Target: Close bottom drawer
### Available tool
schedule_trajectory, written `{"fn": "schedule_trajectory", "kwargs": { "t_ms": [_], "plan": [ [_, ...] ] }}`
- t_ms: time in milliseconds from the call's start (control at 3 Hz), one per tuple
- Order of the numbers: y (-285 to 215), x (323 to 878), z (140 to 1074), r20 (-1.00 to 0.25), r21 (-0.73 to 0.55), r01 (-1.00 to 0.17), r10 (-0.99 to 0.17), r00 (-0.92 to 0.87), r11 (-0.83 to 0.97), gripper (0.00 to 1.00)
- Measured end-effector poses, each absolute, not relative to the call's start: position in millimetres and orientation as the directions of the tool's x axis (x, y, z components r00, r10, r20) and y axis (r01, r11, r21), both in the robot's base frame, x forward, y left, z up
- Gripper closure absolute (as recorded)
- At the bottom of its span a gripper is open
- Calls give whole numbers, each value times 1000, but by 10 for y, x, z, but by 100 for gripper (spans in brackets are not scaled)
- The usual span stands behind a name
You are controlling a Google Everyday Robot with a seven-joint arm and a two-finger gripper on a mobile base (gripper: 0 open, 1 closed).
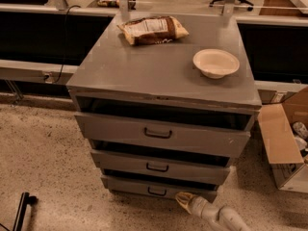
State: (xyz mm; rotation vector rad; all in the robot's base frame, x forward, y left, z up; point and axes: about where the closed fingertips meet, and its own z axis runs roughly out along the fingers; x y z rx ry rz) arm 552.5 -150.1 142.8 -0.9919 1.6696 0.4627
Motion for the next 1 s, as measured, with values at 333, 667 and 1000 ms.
{"fn": "schedule_trajectory", "kwargs": {
  "t_ms": [333, 667, 1000],
  "plan": [
    [-1525, 5575, 1445, -926, -185, -798, -373, -53, 573, 100],
    [-1489, 5333, 1482, -931, -196, -820, -366, -17, 537, 100],
    [-1407, 4830, 1475, -940, -168, -861, -341, -7, 480, 100]
  ]
}}
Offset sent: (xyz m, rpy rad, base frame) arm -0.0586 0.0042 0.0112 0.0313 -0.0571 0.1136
